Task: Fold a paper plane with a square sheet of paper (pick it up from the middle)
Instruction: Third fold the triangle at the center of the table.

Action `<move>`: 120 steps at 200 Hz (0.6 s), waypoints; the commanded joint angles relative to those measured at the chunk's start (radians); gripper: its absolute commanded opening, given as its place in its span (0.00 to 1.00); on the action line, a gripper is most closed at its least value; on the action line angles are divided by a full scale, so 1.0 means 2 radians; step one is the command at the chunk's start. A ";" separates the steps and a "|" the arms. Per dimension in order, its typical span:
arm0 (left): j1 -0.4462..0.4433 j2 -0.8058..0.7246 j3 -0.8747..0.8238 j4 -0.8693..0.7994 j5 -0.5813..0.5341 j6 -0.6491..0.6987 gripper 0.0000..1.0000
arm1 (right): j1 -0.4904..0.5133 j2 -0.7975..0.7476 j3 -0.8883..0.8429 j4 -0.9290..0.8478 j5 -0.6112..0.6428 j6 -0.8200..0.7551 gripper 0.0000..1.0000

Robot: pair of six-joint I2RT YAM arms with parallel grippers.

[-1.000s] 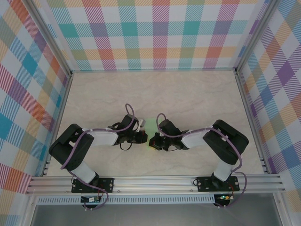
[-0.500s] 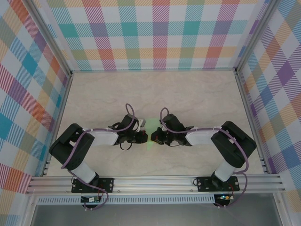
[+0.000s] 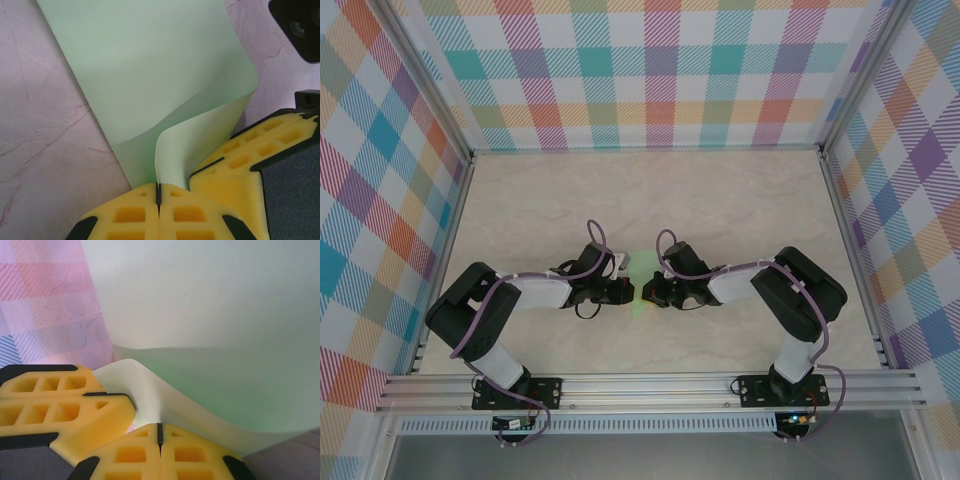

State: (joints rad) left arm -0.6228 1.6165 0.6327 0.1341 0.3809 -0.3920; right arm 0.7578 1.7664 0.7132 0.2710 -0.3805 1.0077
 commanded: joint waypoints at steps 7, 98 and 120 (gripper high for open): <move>0.004 0.022 -0.004 -0.045 -0.014 0.015 0.04 | -0.008 -0.027 0.007 -0.022 0.002 -0.016 0.05; 0.004 0.020 -0.004 -0.047 -0.015 0.015 0.04 | -0.047 -0.015 0.019 -0.042 -0.009 -0.049 0.04; 0.004 0.021 -0.003 -0.050 -0.014 0.016 0.04 | -0.048 -0.004 0.021 -0.055 0.009 -0.059 0.03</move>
State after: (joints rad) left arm -0.6228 1.6165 0.6331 0.1333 0.3809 -0.3805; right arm 0.6674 1.7279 0.7296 0.2104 -0.3897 0.9363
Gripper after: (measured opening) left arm 0.046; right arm 0.046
